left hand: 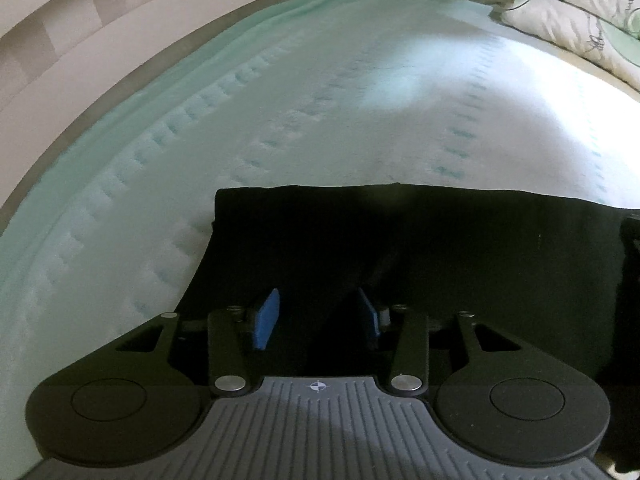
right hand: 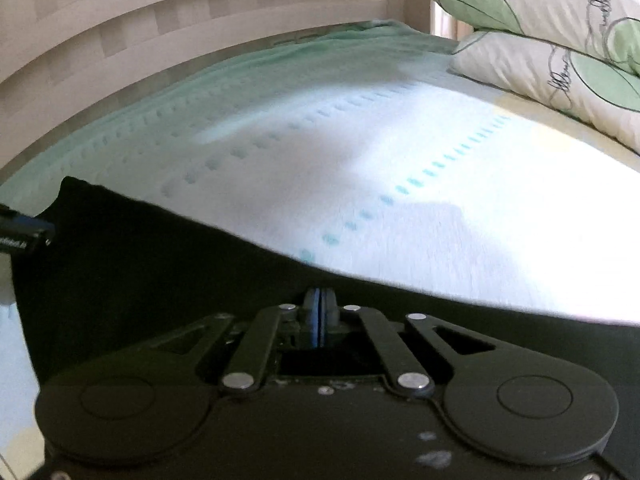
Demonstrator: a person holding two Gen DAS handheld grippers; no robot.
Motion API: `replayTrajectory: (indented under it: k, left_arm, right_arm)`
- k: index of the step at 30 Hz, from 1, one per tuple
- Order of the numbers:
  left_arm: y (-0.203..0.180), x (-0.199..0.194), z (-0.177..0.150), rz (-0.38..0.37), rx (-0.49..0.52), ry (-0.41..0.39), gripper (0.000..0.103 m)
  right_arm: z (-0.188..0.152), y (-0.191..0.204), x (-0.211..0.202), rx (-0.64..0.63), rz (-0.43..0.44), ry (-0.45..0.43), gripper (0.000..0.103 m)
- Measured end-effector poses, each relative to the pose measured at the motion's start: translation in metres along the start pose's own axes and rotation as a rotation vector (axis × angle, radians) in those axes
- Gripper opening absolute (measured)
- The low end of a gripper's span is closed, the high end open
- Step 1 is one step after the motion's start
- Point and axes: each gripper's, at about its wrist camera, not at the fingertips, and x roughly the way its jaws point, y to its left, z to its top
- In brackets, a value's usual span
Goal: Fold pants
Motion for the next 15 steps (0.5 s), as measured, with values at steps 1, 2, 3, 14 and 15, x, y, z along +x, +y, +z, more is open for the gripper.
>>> replayTrajectory:
  k: [1, 2, 3, 14, 15]
  left_arm:
    - [-0.002, -0.003, 0.001, 0.001, -0.009, 0.003, 0.040]
    - [-0.004, -0.006, 0.001, -0.010, -0.016, 0.004, 0.039]
    - [-0.006, -0.010, 0.000, -0.029, -0.020, 0.005, 0.039]
    - [-0.117, -0.074, -0.014, -0.373, 0.219, -0.077, 0.039]
    - [-0.128, -0.075, -0.017, -0.399, 0.242, -0.076, 0.039]
  right_arm:
    - [0.000, -0.002, -0.005, 0.011, 0.013, -0.001, 0.000]
    - [-0.001, -0.005, -0.010, 0.024, 0.016, -0.007, 0.000]
    - [-0.003, -0.009, -0.019, 0.043, 0.005, -0.020, 0.007]
    - [-0.064, -0.122, -0.145, 0.306, -0.248, -0.110, 0.015]
    - [-0.070, -0.134, -0.153, 0.329, -0.283, -0.110, 0.016]
